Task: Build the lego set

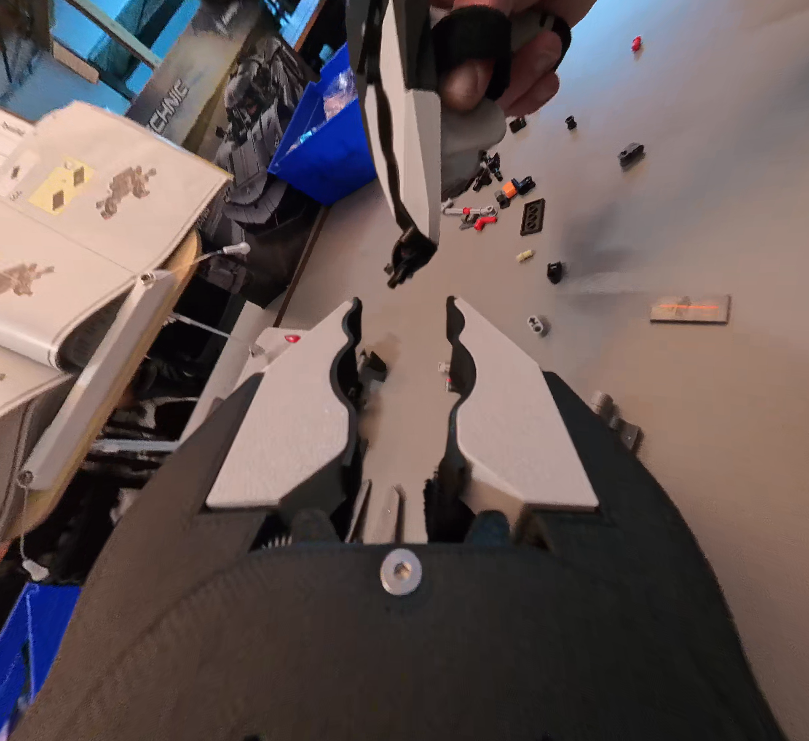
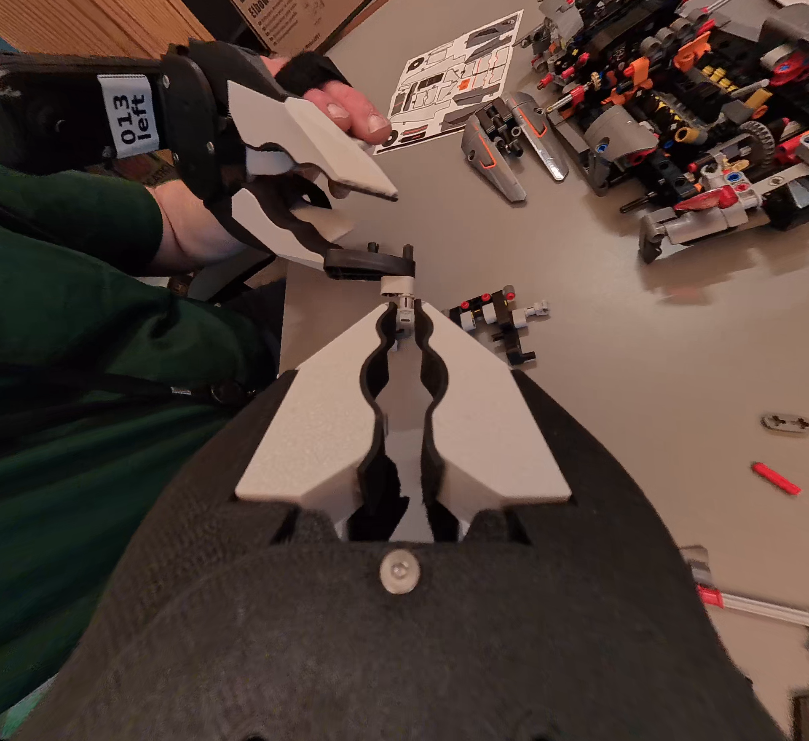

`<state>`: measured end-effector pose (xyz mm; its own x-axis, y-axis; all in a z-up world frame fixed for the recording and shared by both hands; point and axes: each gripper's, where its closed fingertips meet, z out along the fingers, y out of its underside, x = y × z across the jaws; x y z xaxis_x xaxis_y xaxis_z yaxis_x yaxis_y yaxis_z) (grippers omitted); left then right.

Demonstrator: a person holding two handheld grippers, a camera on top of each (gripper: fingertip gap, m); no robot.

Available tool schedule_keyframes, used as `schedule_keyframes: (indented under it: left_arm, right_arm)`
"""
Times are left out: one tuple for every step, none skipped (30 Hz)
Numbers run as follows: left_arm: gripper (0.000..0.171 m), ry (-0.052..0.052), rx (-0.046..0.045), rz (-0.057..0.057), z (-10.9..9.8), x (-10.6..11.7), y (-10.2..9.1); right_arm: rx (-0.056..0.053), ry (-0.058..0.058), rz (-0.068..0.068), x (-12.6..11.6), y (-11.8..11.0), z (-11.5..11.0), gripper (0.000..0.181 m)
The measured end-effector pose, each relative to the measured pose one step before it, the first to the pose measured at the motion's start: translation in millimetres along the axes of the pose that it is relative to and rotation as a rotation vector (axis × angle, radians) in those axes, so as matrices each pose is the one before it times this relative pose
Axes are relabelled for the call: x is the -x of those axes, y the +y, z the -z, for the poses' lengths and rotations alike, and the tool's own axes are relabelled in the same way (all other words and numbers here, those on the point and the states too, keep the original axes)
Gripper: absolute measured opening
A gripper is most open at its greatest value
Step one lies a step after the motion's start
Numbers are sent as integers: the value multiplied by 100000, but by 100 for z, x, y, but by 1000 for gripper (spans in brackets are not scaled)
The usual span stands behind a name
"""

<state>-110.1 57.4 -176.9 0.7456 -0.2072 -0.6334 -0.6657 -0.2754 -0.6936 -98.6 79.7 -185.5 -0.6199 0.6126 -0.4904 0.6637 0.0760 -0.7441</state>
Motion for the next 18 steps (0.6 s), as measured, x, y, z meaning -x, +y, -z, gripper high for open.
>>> schedule_keyframes:
  left_arm:
    - [40, 571, 1541, 1660, -120, -23, 547]
    - [42, 1121, 1760, 1676, -164, -110, 570]
    - [44, 1267, 1592, 1570, -206, -114, 553]
    - [45, 1740, 1302, 1492, -209, -183, 529]
    - [46, 2120, 1192, 1634, -231, -217, 498]
    - [49, 1162, 846, 1798, -223, -71, 446]
    - [52, 533, 697, 1679, -213, 64, 414]
    - [54, 882, 561, 1352, -183, 3, 398]
    - [54, 1538, 277, 939, -161, -91, 340]
    - [55, 1063, 739, 703, -163, -30, 389]
    - [57, 1190, 1228, 397, -163, -69, 400]
    - [59, 1554, 1396, 223, -164, -119, 388]
    - [59, 1567, 878, 82, -120, -155, 257]
    - [60, 1070, 523, 169, -112, -94, 158]
    - [61, 1110, 408, 190, -124, -125, 108]
    - [61, 2353, 668, 246, -152, -310, 141]
    - [61, 2474, 1148, 317, -218, -359, 191]
    - [61, 2361, 1292, 52, -266, -377, 198]
  right_arm:
    - [-459, 469, 123, -183, 12, 79, 6]
    - [-379, 630, 107, -215, 38, 76, 6]
    - [-321, 564, 87, -222, 40, 66, 6]
    - [-465, 243, 284, -184, 41, 60, 6]
    - [-638, -118, 374, -133, 16, 40, 6]
    - [-579, -212, 242, -132, 33, 39, 6]
    - [-307, -194, -13, -165, 84, 19, 6]
    - [66, -88, 116, -167, 141, -14, 6]
    - [483, 276, 326, -209, 219, -44, 5]
    - [1052, 682, 477, -248, 302, -72, 5]
    - [1448, 1144, 541, -276, 365, -92, 5]
    - [1487, 1286, 478, -282, 375, -88, 5]
    - [1209, 965, 617, -195, 321, -94, 5]
    - [745, 307, 655, -84, 246, -99, 5]
    - [321, -197, 215, -37, 168, -69, 5]
    - [131, -104, -179, -78, 144, -52, 5]
    - [135, 134, -209, -142, 143, -26, 5]
    - [79, 111, -202, -131, 136, 4, 5]
